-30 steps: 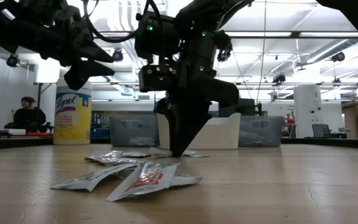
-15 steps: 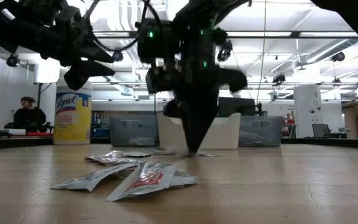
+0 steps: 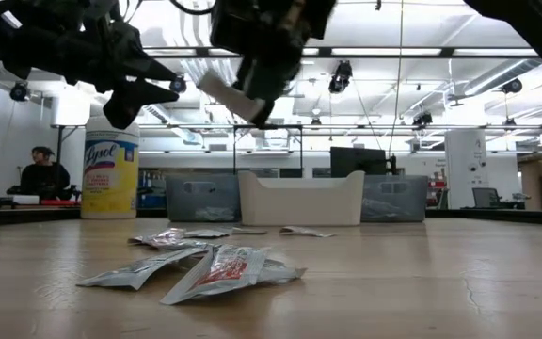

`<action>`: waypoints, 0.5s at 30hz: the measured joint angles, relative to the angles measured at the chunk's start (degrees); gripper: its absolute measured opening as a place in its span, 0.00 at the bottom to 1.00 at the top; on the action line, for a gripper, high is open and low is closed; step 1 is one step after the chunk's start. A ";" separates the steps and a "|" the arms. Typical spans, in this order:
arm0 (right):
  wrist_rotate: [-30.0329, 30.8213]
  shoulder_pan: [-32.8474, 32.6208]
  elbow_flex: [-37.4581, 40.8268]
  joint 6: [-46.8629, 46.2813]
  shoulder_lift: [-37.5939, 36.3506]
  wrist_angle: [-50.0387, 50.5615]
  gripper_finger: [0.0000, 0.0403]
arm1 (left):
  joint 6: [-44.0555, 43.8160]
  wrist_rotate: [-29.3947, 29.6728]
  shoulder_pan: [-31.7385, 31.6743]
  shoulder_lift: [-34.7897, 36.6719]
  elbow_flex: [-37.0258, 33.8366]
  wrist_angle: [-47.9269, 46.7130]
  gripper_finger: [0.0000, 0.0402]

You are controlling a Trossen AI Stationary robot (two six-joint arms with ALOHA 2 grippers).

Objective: Pick & Place First Aid Supplies
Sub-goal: Put the ointment pack into the white bin

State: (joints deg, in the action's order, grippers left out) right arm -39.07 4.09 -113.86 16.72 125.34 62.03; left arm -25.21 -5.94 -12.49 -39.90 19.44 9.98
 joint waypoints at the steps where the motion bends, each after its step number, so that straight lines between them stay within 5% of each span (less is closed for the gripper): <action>1: 0.02 0.30 -0.76 -0.49 0.05 -0.78 0.02 | 0.00 -0.73 0.00 0.00 0.00 -0.01 0.41; 10: -0.28 2.20 -7.87 -4.72 0.00 -8.05 0.02 | 0.53 -4.05 1.14 -0.02 0.00 4.49 0.41; 15: -7.61 3.63 -11.23 -6.11 0.00 -8.61 0.02 | 2.90 -5.10 2.52 0.00 0.02 7.11 0.41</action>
State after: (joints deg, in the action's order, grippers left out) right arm -46.68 7.72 -125.09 10.62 125.34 53.42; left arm -22.31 -11.04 -9.97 -39.90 19.46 17.08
